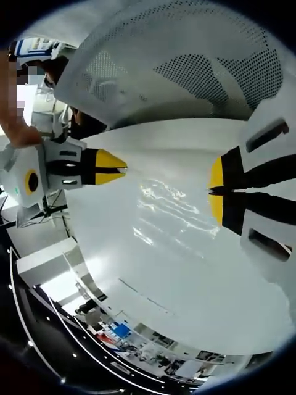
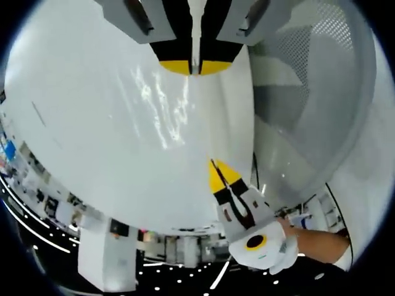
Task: Open the resealable bag by pulling the two sides of the seal apart until the entire bag opening is separated and visibly accessible.
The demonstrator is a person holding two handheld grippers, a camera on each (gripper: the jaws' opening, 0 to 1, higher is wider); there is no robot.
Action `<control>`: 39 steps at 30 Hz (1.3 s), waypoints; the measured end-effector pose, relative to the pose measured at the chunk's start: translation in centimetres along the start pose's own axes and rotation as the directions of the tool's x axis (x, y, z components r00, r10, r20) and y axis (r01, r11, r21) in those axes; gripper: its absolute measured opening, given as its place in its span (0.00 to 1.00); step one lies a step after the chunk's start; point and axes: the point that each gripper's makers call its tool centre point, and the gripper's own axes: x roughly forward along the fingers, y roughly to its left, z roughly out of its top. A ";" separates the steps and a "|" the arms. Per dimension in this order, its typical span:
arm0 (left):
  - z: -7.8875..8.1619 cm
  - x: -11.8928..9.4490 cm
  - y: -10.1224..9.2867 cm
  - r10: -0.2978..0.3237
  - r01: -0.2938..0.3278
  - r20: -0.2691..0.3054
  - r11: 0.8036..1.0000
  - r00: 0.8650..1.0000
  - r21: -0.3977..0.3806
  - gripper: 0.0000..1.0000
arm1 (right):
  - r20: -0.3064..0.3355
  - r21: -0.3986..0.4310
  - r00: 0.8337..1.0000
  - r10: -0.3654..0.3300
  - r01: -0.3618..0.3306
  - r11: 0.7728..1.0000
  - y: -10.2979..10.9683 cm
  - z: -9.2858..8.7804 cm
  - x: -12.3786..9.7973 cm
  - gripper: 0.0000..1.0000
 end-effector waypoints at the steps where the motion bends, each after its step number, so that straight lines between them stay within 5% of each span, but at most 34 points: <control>1: 0.1 0.0 0.0 0.002 -0.002 0.002 1.000 1.000 0.006 0.00 | -0.001 0.001 1.000 -0.002 0.002 1.000 0.0 0.0 0.0 0.00; 7: 0.2 0.1 -0.4 -0.010 0.010 0.004 1.000 1.000 -0.008 0.00 | -0.024 0.000 1.000 -0.011 0.011 1.000 0.2 -0.4 0.2 0.00; 10: 0.3 0.1 -0.6 0.005 -0.006 0.013 0.998 1.000 0.062 0.00 | -0.022 0.013 1.000 -0.007 0.007 1.000 0.3 -0.5 0.2 0.00; 17: -0.1 0.2 -1.0 0.008 -0.009 0.024 0.997 1.000 0.077 0.00 | 0.012 0.039 1.000 -0.007 0.007 0.999 0.9 -0.3 0.3 0.03; 28: 0.1 0.6 -1.4 0.003 -0.006 0.024 0.992 1.000 0.128 0.00 | 0.119 0.052 0.993 0.009 -0.015 0.999 1.1 3.8 0.1 0.08; 39: 0.7 0.6 -1.5 0.006 -0.012 0.038 0.986 0.999 0.166 0.00 | 0.080 0.040 0.996 0.031 -0.035 0.999 0.5 4.1 1.6 0.07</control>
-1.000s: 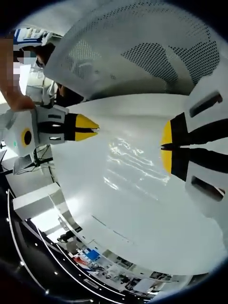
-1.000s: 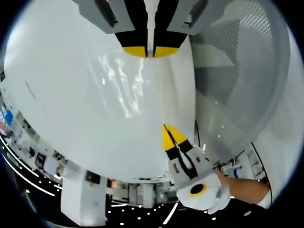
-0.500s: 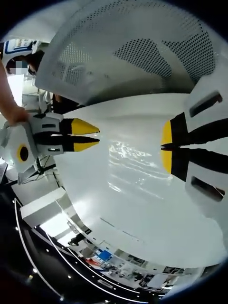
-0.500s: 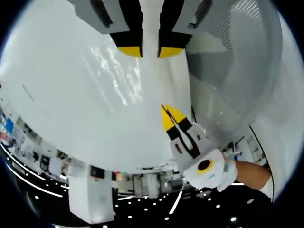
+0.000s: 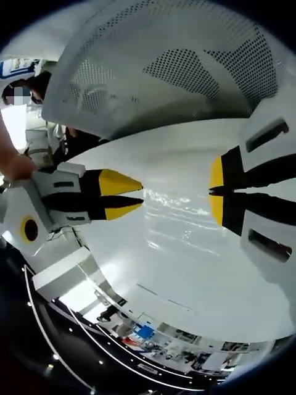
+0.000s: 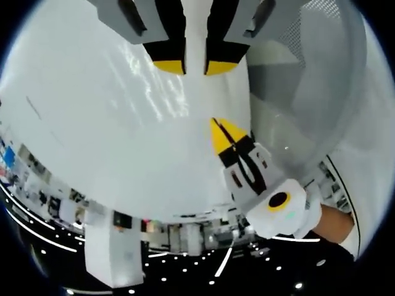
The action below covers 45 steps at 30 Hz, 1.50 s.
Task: Open the resealable bag by pulling the two sides of the seal apart until the entire bag opening is separated and visibly accessible.
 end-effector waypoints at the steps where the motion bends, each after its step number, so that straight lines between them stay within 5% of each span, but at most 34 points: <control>1: 0.0 0.0 -0.1 -0.003 0.003 0.000 1.000 1.000 -0.002 0.00 | -0.007 0.003 1.000 0.004 -0.004 1.000 0.1 -0.1 0.1 0.07; 9: -0.3 0.1 -0.6 -0.006 0.006 0.009 0.999 1.000 -0.036 0.00 | -0.023 0.026 0.998 0.061 -0.060 0.998 1.6 -0.5 1.3 0.05; 29: -0.6 -0.5 -0.6 -0.003 0.003 0.018 0.999 1.000 0.033 0.00 | -0.063 0.022 0.997 0.040 -0.038 0.999 1.8 -1.1 3.5 0.00; 36: 0.3 -1.0 0.3 0.040 -0.043 0.057 0.997 0.998 0.064 0.19 | -0.076 0.016 0.997 0.032 -0.031 0.999 1.7 -0.9 3.6 0.00; 45: 1.8 -0.7 -0.5 0.008 -0.016 0.072 0.993 0.997 0.118 0.15 | -0.075 0.012 0.997 0.022 -0.021 1.000 1.4 -0.1 3.7 0.00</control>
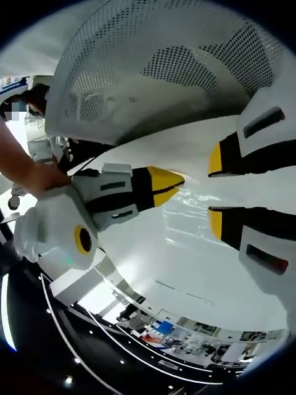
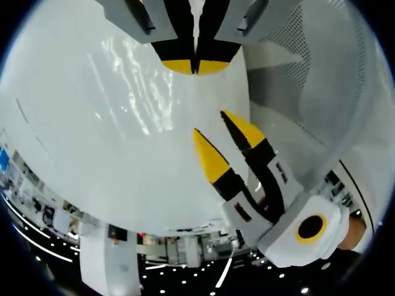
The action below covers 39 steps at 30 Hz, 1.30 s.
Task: Open the resealable bag by pulling the two sides of the seal apart until the entire bag opening is separated and visibly accessible.
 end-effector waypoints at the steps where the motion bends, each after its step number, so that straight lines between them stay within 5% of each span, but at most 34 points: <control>1: 0.2 0.1 -0.1 -0.005 0.005 0.002 1.000 1.000 0.007 0.14 | -0.001 -0.002 1.000 -0.002 0.002 1.000 -0.1 0.1 0.0 0.00; 16: 1.4 1.2 -0.4 -0.044 0.044 -0.005 0.998 0.999 0.052 0.10 | 0.012 -0.045 1.000 -0.005 0.006 0.999 -0.3 1.6 -0.9 0.00; 28: 0.6 1.8 -1.2 -0.083 0.085 -0.047 0.995 0.995 0.058 0.04 | 0.040 -0.082 0.999 -0.011 0.015 0.997 -0.3 2.3 -1.2 0.00; 39: 0.4 2.1 -1.0 -0.089 0.094 -0.075 0.994 0.993 0.057 0.00 | 0.093 -0.109 0.985 -0.144 0.154 0.982 -2.6 3.8 -2.4 0.00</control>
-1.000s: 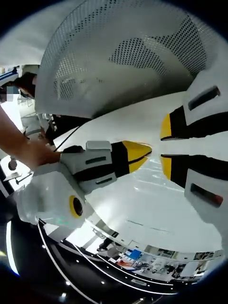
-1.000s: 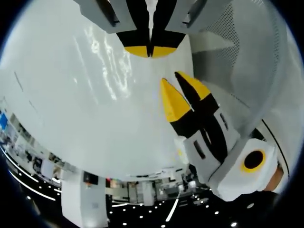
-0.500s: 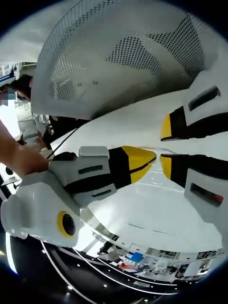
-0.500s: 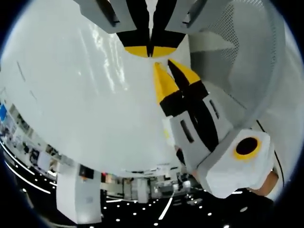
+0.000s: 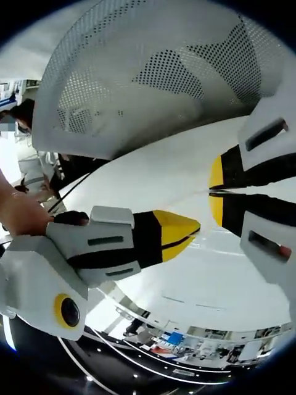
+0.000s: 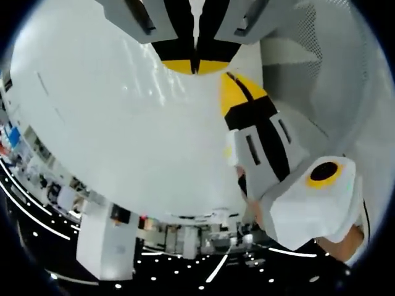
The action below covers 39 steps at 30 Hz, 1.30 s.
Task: Open the resealable bag by pulling the two sides of the seal apart until the entire bag opening is separated and visibly accessible.
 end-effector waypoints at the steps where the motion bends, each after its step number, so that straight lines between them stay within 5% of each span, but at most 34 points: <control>1: 0.0 0.0 -0.1 -0.004 0.004 -0.002 1.000 1.000 -0.007 0.00 | 0.012 0.003 1.000 -0.020 0.020 1.000 -0.4 0.2 -0.2 0.00; 17: 0.1 0.3 -0.3 -0.032 0.032 -0.038 0.999 0.999 -0.010 0.00 | 0.123 -0.019 0.956 -0.267 0.271 0.962 -4.4 2.6 -3.1 0.00; 29: 0.0 0.7 -0.4 -0.048 0.047 -0.047 0.999 0.998 -0.005 0.00 | 0.121 0.009 0.949 -0.293 0.294 0.956 -4.6 2.4 -3.4 0.00; 39: -0.8 0.5 0.6 0.000 -0.002 -0.060 1.000 0.998 -0.026 0.00 | 0.124 0.022 0.951 -0.282 0.281 0.959 -4.2 2.4 -2.8 0.00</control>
